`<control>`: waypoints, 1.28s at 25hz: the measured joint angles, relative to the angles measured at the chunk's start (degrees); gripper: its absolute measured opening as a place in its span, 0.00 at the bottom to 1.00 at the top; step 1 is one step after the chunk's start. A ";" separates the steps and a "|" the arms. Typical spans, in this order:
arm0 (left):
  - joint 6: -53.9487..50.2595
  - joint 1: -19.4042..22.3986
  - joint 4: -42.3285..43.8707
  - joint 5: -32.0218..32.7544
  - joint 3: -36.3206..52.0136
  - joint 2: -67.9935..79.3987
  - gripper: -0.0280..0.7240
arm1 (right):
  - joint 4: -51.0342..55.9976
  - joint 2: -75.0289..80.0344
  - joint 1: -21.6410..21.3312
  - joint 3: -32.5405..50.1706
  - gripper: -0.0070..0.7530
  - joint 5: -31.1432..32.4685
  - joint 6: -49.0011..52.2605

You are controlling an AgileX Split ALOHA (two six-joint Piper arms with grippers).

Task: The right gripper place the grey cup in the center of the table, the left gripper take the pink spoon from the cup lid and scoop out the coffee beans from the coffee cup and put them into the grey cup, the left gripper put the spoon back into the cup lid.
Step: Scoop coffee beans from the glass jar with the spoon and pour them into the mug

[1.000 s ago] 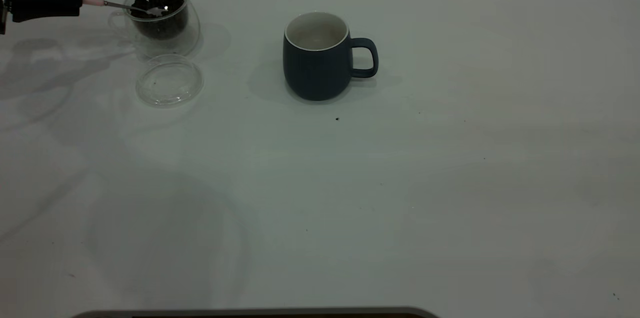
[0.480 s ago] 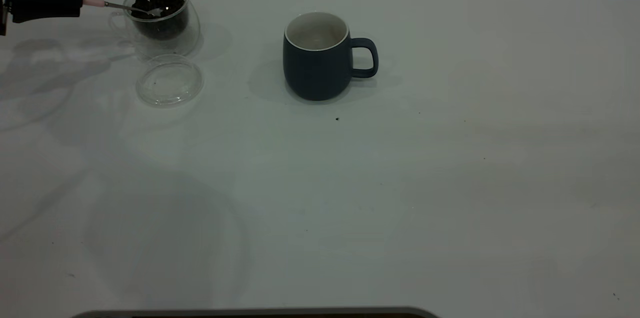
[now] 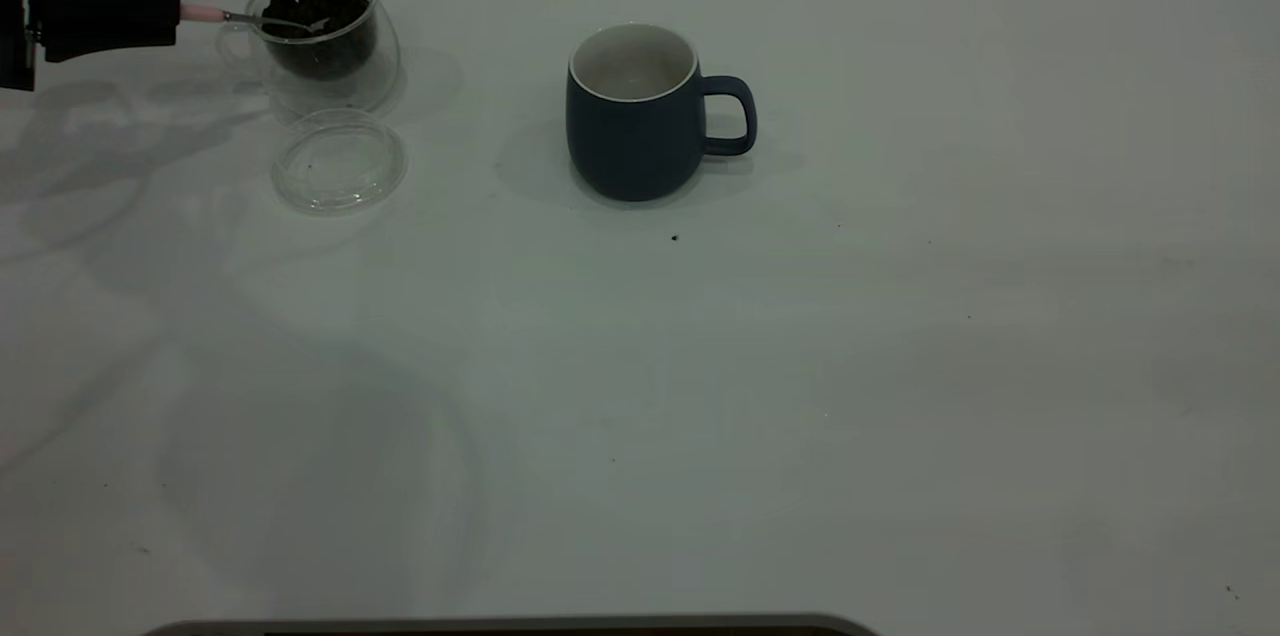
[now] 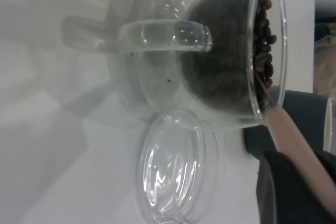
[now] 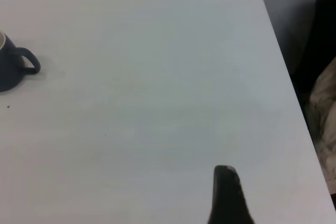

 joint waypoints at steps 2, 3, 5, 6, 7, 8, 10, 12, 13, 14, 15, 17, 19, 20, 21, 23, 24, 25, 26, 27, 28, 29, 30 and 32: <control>0.00 0.00 -0.12 0.32 0.00 0.01 0.22 | 0.00 0.00 0.00 0.00 0.71 0.00 0.00; 0.00 0.06 -0.12 0.55 0.00 0.01 0.22 | 0.00 0.00 0.00 0.00 0.71 0.00 0.00; 0.00 0.32 -0.12 0.88 0.00 0.01 0.22 | 0.00 0.00 0.00 0.00 0.71 0.00 0.00; 0.00 0.59 -0.12 1.14 0.00 0.01 0.22 | 0.00 0.00 0.00 0.00 0.71 0.00 0.00; 0.00 0.94 -0.12 1.20 0.00 0.01 0.22 | 0.00 0.00 0.00 0.00 0.71 0.00 0.00; 0.00 1.40 -0.12 1.27 0.00 0.01 0.22 | 0.00 0.00 0.00 0.00 0.71 0.00 0.00; -0.06 2.31 -0.14 1.86 0.00 0.01 0.22 | 0.00 0.00 0.00 0.00 0.71 0.00 0.00; -0.06 2.93 -0.26 2.27 0.00 0.01 0.22 | 0.00 0.00 0.00 0.00 0.71 0.00 0.00; -0.06 3.13 -0.26 2.32 0.00 0.01 0.22 | 0.00 0.00 0.00 0.00 0.71 0.00 0.00; -0.06 3.18 -0.39 2.32 0.00 0.01 0.22 | 0.00 0.00 0.00 0.00 0.71 0.00 0.00; -0.06 3.18 -0.45 2.34 0.00 0.01 0.22 | 0.00 0.00 0.00 0.00 0.71 0.00 0.00; -0.06 3.18 -0.73 2.34 0.00 0.01 0.22 | 0.00 0.00 0.00 0.00 0.71 0.00 0.00; -0.06 3.18 -1.59 2.34 0.00 0.01 0.22 | 0.00 0.00 0.00 0.00 0.71 0.00 0.00; -0.06 3.18 -1.94 2.34 0.00 0.01 0.22 | 0.00 0.00 0.00 0.00 0.71 0.00 0.00; -0.06 3.18 -2.46 2.34 0.00 0.01 0.22 | 0.00 0.00 0.00 0.00 0.71 0.00 0.00; -0.06 3.18 -3.35 2.38 0.00 0.01 0.22 | 0.00 0.00 0.00 0.00 0.71 0.00 0.00; -0.06 3.18 -3.77 2.38 0.00 0.01 0.22 | 0.00 0.00 0.00 0.00 0.71 0.00 0.00; -0.06 3.18 -4.03 2.38 0.00 0.01 0.22 | 0.00 0.00 0.00 0.00 0.71 0.00 0.00; -0.06 3.18 -4.08 2.38 0.00 0.01 0.22 | 0.00 0.00 0.00 0.00 0.71 0.00 0.00; -0.06 3.18 -4.10 2.38 0.00 0.01 0.22 | 0.00 0.00 0.00 0.00 0.71 0.00 0.00; -0.06 3.18 -4.10 2.38 0.00 0.01 0.22 | 0.00 0.00 0.00 0.00 0.71 0.00 0.00; -0.06 3.18 -4.10 2.38 0.00 0.01 0.22 | 0.00 0.00 0.00 0.00 0.71 0.00 0.00; -0.06 3.18 -4.15 2.38 0.00 0.01 0.22 | 0.00 0.00 0.00 0.00 0.71 0.00 0.00; -0.11 3.18 -4.15 2.38 0.00 0.01 0.22 | 0.00 0.00 0.00 0.00 0.71 0.00 0.00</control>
